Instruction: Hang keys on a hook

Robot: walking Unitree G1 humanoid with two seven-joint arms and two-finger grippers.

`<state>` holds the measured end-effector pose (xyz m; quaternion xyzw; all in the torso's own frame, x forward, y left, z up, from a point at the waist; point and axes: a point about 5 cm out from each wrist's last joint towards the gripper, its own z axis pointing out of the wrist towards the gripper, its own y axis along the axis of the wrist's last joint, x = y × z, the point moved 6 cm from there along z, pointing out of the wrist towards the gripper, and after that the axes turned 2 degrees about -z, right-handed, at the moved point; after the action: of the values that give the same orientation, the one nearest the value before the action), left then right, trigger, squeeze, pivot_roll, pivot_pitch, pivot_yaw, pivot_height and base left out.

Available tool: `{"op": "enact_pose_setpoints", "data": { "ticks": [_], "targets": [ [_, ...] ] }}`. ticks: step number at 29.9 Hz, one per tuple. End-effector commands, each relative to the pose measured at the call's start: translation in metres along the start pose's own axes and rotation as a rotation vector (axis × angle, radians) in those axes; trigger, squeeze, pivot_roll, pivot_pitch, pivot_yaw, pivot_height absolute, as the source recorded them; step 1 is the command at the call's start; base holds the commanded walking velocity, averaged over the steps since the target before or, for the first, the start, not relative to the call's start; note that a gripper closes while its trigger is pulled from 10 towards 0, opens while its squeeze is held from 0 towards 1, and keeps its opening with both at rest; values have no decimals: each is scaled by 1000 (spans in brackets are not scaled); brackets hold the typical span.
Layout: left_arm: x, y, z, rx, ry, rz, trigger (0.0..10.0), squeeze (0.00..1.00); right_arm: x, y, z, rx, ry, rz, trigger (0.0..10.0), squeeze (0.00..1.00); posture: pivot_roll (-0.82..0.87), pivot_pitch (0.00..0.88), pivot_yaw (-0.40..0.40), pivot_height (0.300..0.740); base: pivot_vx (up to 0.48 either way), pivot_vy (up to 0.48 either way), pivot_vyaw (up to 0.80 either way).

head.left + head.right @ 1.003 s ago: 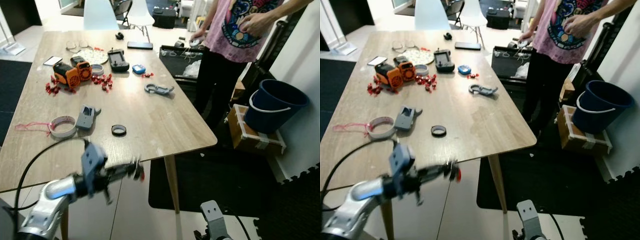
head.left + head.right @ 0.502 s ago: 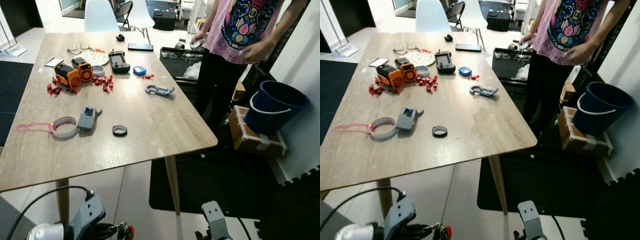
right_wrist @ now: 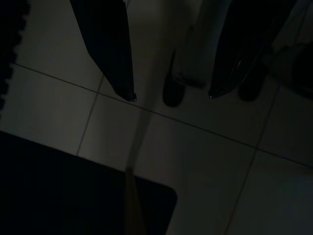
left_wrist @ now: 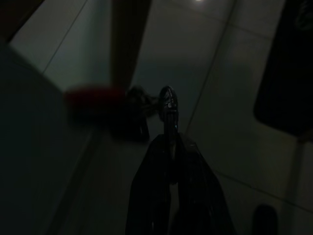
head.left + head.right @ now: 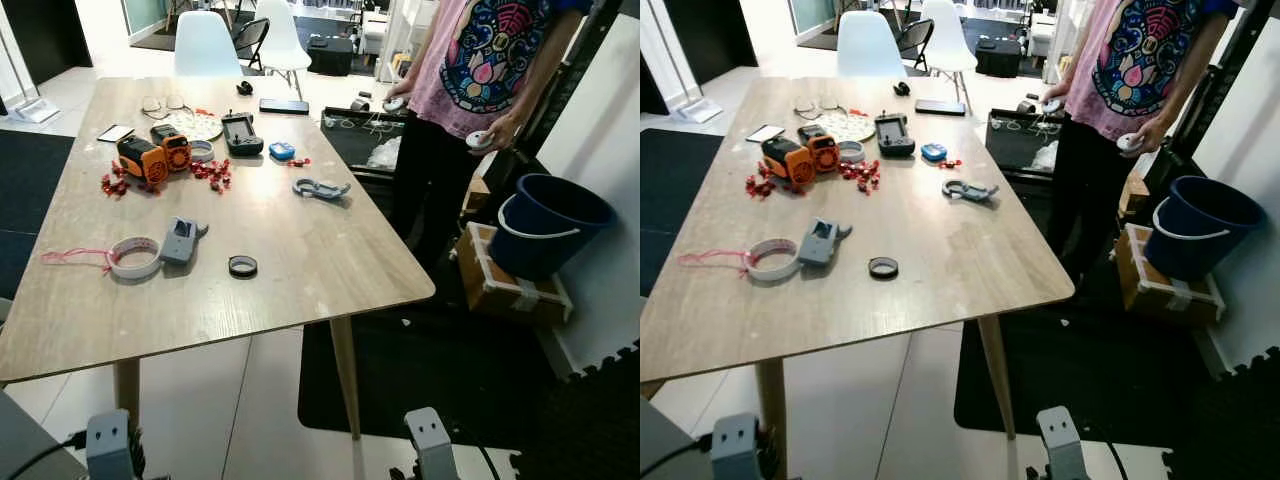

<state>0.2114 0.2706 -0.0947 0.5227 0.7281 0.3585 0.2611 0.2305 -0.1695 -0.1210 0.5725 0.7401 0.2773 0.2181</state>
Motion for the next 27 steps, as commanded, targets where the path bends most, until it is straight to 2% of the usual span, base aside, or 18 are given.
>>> {"op": "enact_pose_setpoints", "data": {
  "ticks": [1, 4, 7, 11, 17, 22, 27],
  "targets": [
    [-17, -6, 0, 10, -44, 37, 10000, 0, 0, -6, -1, 12, -10, 16, 10000, 0, 54, 26, -46, 740, 0, 0, 0],
    [-20, -7, 0, 14, -56, 85, 10000, 0, 1, -7, -1, 12, -11, 23, 10000, 0, 57, 26, -28, 740, 0, 0, 0],
    [-44, -1, 5, 2, -144, 180, 10000, 0, 6, -12, -2, 18, -18, 52, 10000, 0, 69, 28, 11, 740, 0, 0, 0],
    [-53, 1, 7, 0, -187, 200, 10000, 0, 8, -14, -2, 17, -23, 75, 10000, 0, 71, 31, 35, 740, 0, 0, 0],
    [-56, 0, 6, -5, -217, 242, 10000, 0, 9, -17, -3, 16, -25, 87, 10000, 0, 66, 42, 34, 740, 0, 0, 0],
    [-60, -12, 2, 24, -243, 222, 10000, 0, 7, -17, -4, 6, -27, 49, 10000, 0, 57, 48, 21, 740, 0, 0, 0],
    [-51, -30, -1, 87, -206, 235, 10000, 0, 8, -15, -4, 2, -9, 16, 10000, 0, 52, 52, 3, 740, 0, 0, 728]
  ]
}}
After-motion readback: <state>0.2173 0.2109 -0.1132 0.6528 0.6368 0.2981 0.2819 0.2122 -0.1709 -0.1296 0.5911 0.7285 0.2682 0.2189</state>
